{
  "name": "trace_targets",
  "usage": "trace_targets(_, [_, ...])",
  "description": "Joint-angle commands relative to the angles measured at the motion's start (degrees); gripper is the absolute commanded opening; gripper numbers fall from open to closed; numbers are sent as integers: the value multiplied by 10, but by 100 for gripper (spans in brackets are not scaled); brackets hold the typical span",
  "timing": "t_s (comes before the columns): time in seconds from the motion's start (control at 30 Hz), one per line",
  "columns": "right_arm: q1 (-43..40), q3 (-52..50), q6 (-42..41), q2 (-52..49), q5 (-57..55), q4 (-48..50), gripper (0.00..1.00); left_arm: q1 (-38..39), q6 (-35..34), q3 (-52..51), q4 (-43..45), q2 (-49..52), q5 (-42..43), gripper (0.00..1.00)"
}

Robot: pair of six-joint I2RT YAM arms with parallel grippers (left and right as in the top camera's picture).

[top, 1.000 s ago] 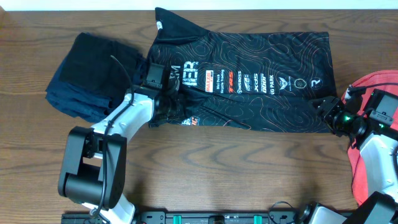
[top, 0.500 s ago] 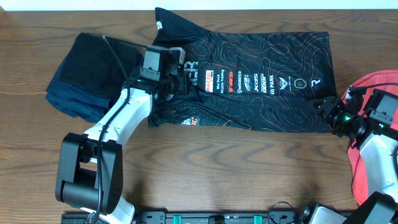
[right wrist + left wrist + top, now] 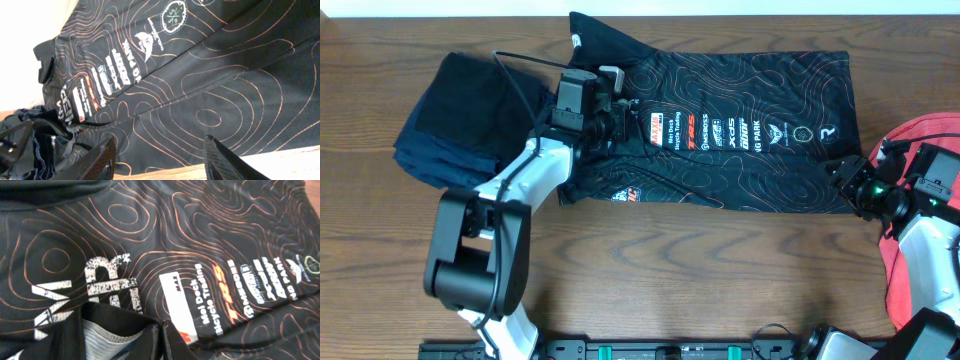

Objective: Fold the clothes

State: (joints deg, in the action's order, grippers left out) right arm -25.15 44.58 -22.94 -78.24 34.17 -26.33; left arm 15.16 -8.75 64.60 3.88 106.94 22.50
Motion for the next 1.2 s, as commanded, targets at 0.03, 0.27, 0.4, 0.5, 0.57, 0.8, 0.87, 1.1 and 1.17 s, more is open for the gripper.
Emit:
trace_targets(0.03, [4, 8, 9, 8, -1, -1, 54, 3, -38, 8, 51, 17, -2, 6])
trace_targets(0.27, [4, 8, 9, 8, -1, -3, 54, 5, -47, 9, 91, 17, -9, 31])
trace_targets(0.4, [5, 8, 9, 8, 0, -5, 54, -1, -46, 9, 38, 16, -11, 87])
trace_targets(0.5, [5, 8, 9, 8, 0, -6, 54, -13, -35, 9, -29, 13, -11, 94])
trace_targets(0.57, [5, 8, 9, 8, 0, -8, 55, -24, -20, 9, -78, 12, -12, 94])
trace_targets(0.8, [5, 8, 9, 8, -1, -9, 56, -41, 12, 9, -114, 12, -55, 63])
trace_targets(0.87, [5, 8, 9, 8, -1, -9, 56, -40, 12, 9, -114, 14, -53, 60])
trace_targets(1.1, [5, 8, 9, 8, -1, -9, 55, -22, 32, 8, -115, 26, -52, 60])
trace_targets(1.17, [5, 8, 9, 8, -1, -9, 56, -16, 54, 8, -113, 35, -53, 60])
